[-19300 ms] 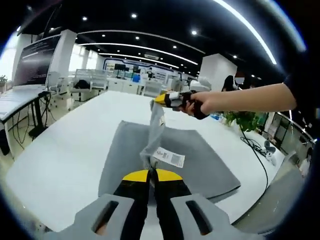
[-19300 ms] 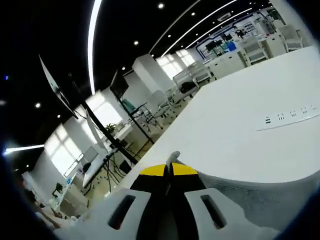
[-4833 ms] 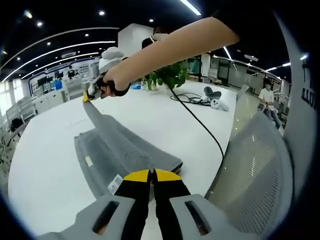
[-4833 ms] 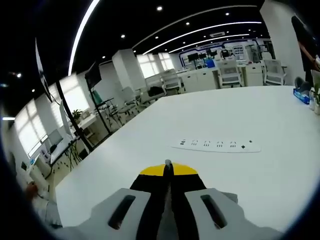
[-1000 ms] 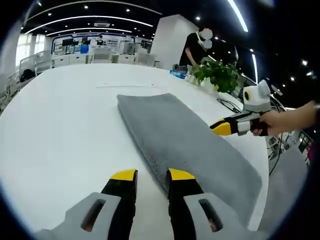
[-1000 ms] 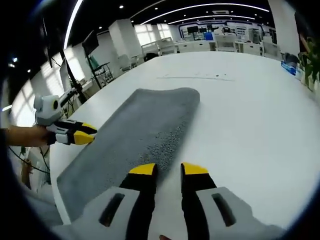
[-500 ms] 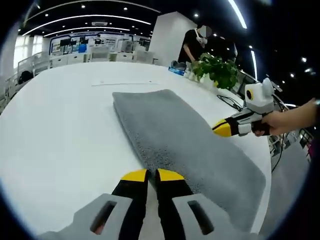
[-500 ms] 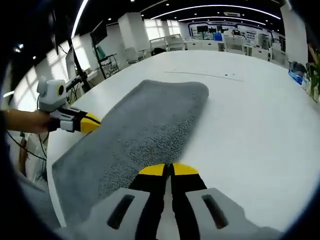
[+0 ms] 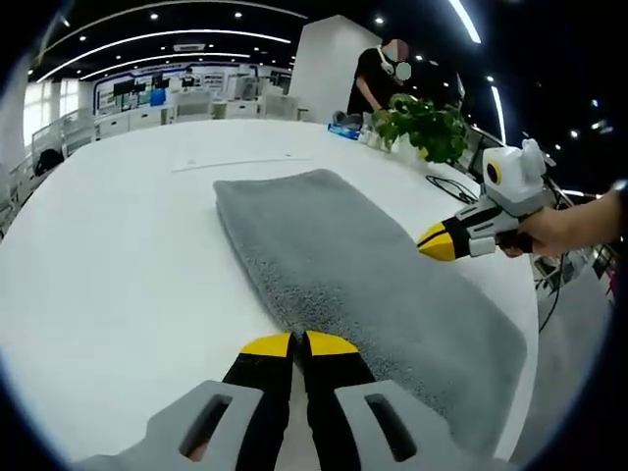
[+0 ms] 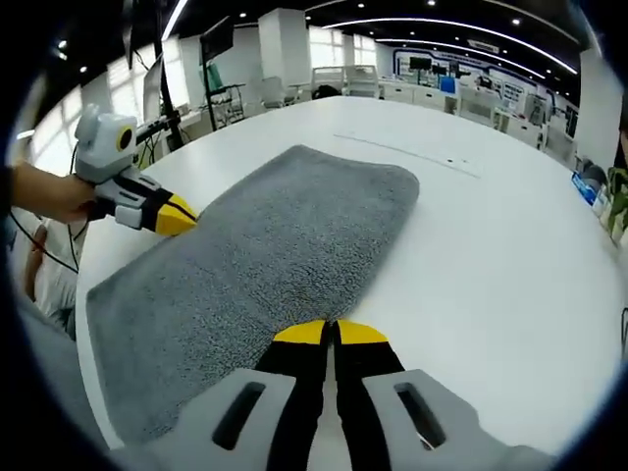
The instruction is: Fold the towel on the table until its edges align and the towel forms a compact rectangular stack.
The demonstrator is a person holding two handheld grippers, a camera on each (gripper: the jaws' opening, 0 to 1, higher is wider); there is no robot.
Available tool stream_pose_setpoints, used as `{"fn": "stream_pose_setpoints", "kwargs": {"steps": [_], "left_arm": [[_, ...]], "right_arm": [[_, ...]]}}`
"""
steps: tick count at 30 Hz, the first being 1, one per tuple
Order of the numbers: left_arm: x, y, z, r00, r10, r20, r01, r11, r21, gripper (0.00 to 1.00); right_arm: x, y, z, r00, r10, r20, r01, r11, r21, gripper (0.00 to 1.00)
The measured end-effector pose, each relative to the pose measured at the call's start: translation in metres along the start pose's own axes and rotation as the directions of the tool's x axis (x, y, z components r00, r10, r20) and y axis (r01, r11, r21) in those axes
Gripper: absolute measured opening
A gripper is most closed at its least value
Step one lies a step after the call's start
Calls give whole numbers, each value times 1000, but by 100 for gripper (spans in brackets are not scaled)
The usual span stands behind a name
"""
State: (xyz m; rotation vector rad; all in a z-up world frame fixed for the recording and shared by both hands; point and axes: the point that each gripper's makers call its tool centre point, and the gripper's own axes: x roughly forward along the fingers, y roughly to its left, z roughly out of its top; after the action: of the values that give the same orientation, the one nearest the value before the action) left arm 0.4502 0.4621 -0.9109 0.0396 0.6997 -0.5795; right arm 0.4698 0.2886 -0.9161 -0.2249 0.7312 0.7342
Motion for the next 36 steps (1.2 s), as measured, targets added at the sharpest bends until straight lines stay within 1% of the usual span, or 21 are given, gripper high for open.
{"fn": "stream_pose_setpoints", "kwargs": {"steps": [2,4,6,9,13,15,17,21,25,27,28,29,30,31,33,35,36], "left_arm": [[5,-9,1,1000,-10,-5,10,1000,15,4],[11,-20,3,1000,-29,-8,29,999,21,4],[16,-33,5,999,-46,-12,46,998,41,4],[24,-52,7,998,-66,-14,67,996,62,4],[31,-70,10,996,-92,-20,93,993,68,4],[35,-85,10,993,-111,-32,113,989,96,4],[38,-92,10,993,-113,-32,116,988,103,4],[39,-99,10,994,-109,-33,112,988,103,4],[39,-99,9,995,-90,-32,92,991,102,4],[39,-98,9,997,-64,-41,67,994,87,4],[39,-99,9,997,-51,-51,56,994,96,4],[39,-99,9,997,-38,-64,45,992,119,4],[39,-99,10,997,-26,-78,36,990,140,4],[39,-100,11,996,-23,-83,35,989,144,4],[38,-99,13,996,-19,-90,30,991,127,5],[37,-98,14,997,-9,-82,21,990,138,7],[35,-97,15,997,-10,-80,21,991,130,9]], "right_arm": [[-6,-7,-5,1000,-9,-1,9,1000,4,0],[-14,-16,-11,1000,-31,-3,30,999,-17,0],[-20,-22,-16,999,-40,-7,40,999,-15,0],[-31,-34,-25,998,-62,-13,62,998,1,0],[-50,-48,-42,995,-95,-21,95,995,13,0],[-58,-52,-48,994,-107,-21,108,994,33,0],[-64,-55,-54,993,-114,-20,115,992,47,0],[-72,-55,-61,993,-119,-15,120,991,64,0],[-71,-55,-61,993,-118,-2,117,990,77,0],[-72,-54,-60,993,-118,-3,118,991,58,0],[-71,-54,-60,993,-117,-2,117,991,58,0],[-71,-54,-60,993,-119,-3,119,991,60,0],[-71,-55,-60,992,-123,-9,123,990,65,0],[-70,-54,-59,992,-124,-20,125,990,61,0],[-69,-55,-56,991,-120,-55,124,990,73,0],[-68,-55,-53,992,-116,-56,120,990,67,0],[-68,-55,-53,991,-117,-57,121,990,67,1]]}}
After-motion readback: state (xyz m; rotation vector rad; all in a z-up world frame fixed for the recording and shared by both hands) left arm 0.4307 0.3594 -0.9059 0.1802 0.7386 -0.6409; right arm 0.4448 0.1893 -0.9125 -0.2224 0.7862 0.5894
